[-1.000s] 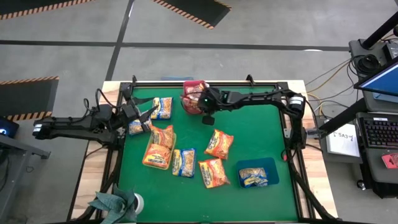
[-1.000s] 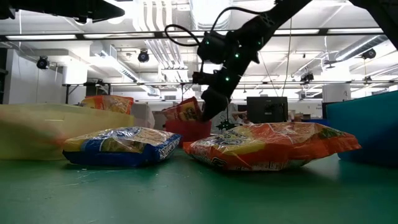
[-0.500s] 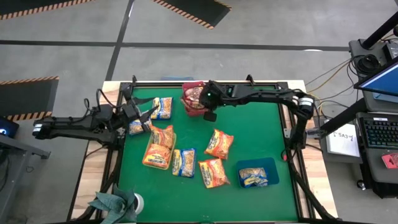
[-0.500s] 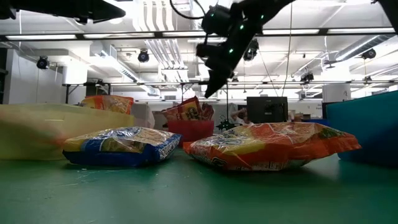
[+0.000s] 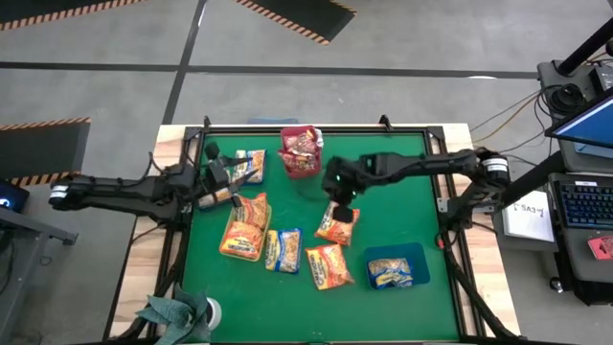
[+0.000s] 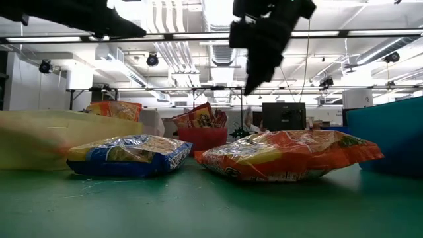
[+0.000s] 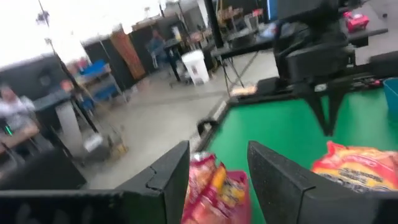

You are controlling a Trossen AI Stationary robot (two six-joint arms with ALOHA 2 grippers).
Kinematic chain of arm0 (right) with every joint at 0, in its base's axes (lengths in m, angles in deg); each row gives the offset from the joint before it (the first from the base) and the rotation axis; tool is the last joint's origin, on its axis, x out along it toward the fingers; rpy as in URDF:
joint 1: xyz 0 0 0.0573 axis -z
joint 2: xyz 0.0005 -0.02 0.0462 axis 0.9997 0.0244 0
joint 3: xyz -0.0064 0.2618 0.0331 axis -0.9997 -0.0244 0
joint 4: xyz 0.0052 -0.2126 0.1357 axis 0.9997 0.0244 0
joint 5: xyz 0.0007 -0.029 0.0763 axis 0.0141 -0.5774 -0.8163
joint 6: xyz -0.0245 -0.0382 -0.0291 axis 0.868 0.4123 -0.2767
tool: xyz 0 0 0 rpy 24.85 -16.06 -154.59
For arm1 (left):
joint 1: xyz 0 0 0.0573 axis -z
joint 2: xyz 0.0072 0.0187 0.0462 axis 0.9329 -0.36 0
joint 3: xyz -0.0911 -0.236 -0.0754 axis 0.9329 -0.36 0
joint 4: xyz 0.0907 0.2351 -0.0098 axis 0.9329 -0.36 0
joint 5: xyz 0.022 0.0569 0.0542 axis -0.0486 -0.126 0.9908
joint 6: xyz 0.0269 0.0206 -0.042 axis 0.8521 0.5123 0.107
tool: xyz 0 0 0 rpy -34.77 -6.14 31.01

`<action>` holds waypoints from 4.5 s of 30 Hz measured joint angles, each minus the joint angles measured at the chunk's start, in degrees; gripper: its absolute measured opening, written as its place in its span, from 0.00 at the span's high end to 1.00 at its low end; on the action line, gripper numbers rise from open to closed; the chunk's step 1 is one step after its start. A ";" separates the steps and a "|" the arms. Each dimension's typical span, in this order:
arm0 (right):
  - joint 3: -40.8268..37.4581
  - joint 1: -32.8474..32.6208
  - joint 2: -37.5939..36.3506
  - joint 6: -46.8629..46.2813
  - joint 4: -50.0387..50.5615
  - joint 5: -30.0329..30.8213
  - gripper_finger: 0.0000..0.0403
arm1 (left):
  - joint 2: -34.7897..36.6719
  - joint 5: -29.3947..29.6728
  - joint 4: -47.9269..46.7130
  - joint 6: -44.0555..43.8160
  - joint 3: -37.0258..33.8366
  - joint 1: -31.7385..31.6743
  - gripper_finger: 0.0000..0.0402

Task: Sort Maruchan noodles
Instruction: Put the blue noodle pack into the blue bin

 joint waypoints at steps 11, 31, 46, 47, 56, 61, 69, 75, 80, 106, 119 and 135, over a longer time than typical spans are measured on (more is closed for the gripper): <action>-13.41 -2.34 -6.20 2.90 -10.49 1.24 0.98 | -11.00 0.94 -29.87 -16.08 18.59 -8.07 0.77; -30.46 2.15 -26.73 16.83 -40.92 1.22 0.98 | -37.45 -36.20 -50.88 -10.36 30.66 -43.08 0.78; -30.48 2.28 -25.96 19.71 -36.03 1.18 0.98 | -51.83 -33.27 -53.63 -18.65 37.90 -51.46 0.41; -30.48 2.28 -25.98 19.90 -36.05 1.18 0.98 | -52.35 -33.27 -53.83 -18.79 38.23 -51.45 0.40; -30.48 2.28 -25.98 20.07 -36.05 1.18 0.98 | -55.44 -31.66 -54.17 -17.10 39.08 -50.23 0.42; -30.48 2.28 -25.98 20.23 -36.03 1.18 0.98 | -55.46 -30.56 -54.28 -9.66 38.72 -49.81 0.45; -30.48 2.28 -25.98 20.09 -36.05 1.18 0.98 | -55.07 -30.57 -57.26 1.92 38.74 -49.81 0.46; -30.48 2.39 -25.98 20.25 -36.07 1.20 0.98 | -52.35 -30.61 -57.02 -8.77 40.20 -49.74 0.46; -30.48 2.77 -25.98 20.24 -36.13 1.20 0.98 | -51.29 -30.53 -56.75 -20.88 41.08 -46.46 0.47; -8.85 8.15 -7.68 6.46 -38.51 6.73 0.98 | -5.36 -29.30 -8.78 -2.38 7.28 -17.89 0.46; 31.76 15.12 23.48 14.63 -30.82 6.75 0.98 | 10.09 -7.65 1.07 -0.81 -2.50 -18.51 0.46; 59.18 14.33 47.18 12.04 -16.21 3.85 0.98 | 15.75 -7.59 -0.67 7.24 -0.98 -18.53 0.46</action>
